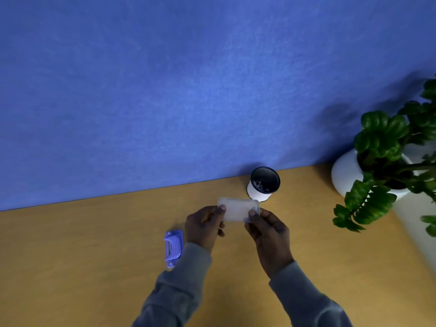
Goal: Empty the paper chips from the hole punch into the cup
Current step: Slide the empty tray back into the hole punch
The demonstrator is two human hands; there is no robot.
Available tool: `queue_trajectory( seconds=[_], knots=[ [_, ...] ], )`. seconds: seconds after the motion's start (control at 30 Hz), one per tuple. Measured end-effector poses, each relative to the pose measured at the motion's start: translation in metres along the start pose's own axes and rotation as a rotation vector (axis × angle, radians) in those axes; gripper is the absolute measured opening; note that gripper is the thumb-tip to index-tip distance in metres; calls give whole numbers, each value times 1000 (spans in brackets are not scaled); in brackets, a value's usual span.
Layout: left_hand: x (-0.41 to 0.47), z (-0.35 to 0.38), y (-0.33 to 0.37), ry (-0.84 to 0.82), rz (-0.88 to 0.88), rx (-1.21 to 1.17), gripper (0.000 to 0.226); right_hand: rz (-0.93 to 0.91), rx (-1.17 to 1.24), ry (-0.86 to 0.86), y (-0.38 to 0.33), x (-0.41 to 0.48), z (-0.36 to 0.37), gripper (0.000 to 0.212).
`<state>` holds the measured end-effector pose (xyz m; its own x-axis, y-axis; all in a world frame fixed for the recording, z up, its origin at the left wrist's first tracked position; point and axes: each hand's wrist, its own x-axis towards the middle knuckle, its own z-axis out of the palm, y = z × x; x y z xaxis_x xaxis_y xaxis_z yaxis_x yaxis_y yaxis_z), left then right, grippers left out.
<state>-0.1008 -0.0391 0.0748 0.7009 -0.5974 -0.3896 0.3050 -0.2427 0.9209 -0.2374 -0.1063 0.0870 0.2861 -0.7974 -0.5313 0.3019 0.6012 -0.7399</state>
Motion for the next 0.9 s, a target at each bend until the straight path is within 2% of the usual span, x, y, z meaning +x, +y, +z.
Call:
queue_trajectory(
  seconds=[0.23, 0.43, 0.63, 0.9],
  knots=[
    [-12, -14, 15, 32, 9, -121, 19, -41, -99, -74, -10, -8, 15, 12],
    [-32, -17, 28, 54, -4, -292, 13, 61, 112, -107, -11, -21, 35, 36],
    [-57, -17, 22, 95, -35, -271, 13, 142, 330, -251, 4, -31, 46, 48],
    [-103, -24, 10, -12, -144, -166, 23, 264, 311, -346, 8, -29, 47, 64]
  ],
)
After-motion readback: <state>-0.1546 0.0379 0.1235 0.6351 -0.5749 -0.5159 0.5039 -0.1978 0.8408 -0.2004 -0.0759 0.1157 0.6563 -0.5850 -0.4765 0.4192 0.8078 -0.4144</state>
